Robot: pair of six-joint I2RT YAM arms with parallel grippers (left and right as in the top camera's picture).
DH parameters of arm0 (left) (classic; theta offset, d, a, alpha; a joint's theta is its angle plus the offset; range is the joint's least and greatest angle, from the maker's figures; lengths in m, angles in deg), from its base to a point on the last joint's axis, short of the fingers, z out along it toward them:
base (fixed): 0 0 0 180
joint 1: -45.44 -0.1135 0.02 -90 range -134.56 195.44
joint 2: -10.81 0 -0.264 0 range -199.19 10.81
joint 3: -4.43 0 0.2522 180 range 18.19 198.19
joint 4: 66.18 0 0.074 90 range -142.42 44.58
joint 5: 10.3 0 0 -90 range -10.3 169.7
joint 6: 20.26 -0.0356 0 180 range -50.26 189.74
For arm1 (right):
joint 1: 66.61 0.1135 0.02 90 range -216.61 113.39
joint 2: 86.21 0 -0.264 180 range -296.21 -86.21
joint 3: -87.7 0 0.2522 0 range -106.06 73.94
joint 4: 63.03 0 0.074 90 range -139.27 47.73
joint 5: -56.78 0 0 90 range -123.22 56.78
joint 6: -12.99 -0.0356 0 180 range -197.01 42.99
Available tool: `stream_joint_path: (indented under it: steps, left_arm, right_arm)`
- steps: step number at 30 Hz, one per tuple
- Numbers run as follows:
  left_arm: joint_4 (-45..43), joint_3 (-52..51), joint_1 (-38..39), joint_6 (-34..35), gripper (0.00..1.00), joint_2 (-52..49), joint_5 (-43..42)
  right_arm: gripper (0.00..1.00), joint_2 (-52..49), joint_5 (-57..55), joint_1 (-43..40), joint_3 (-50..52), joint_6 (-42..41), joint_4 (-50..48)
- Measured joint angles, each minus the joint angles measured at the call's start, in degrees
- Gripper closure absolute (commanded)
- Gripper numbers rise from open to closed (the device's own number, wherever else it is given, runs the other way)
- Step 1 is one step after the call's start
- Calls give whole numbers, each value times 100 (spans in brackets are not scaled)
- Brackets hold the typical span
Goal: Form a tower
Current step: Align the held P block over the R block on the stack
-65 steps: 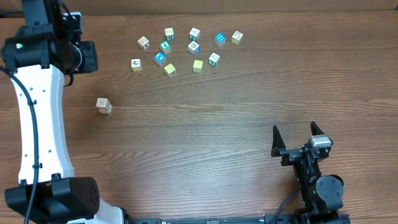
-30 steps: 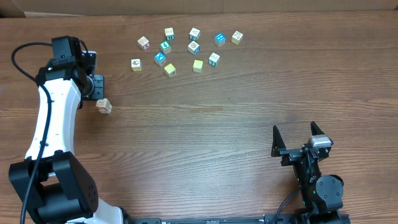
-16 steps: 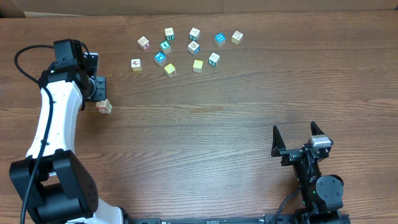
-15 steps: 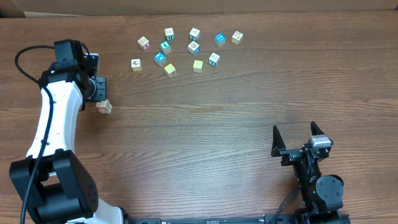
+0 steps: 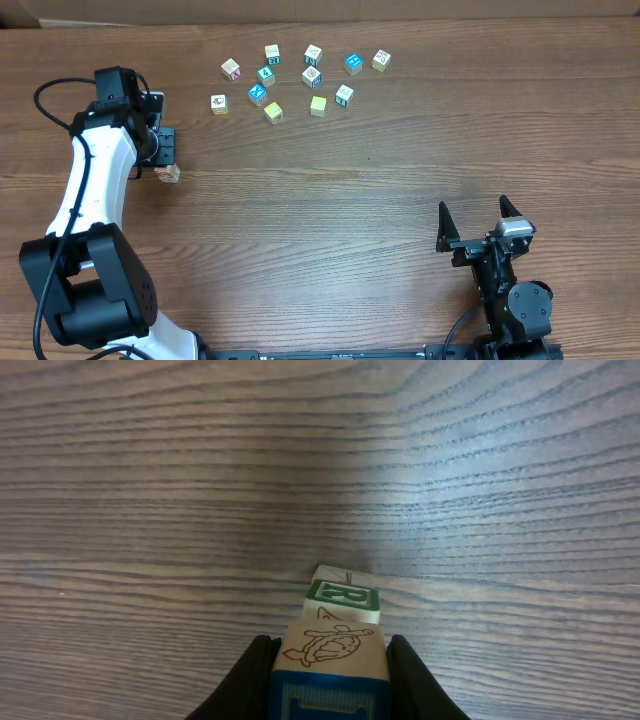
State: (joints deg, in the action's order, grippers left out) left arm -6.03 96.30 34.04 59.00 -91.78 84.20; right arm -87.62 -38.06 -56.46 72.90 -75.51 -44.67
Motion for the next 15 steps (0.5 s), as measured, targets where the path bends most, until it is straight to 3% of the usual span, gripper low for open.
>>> stream_joint_path:
  steps: [15]
  left_arm:
    - [-101, -9, 0, 0, 89, -96, -2]
  right_arm:
    - [0, 0, 0, 2, 0, 2, -2]
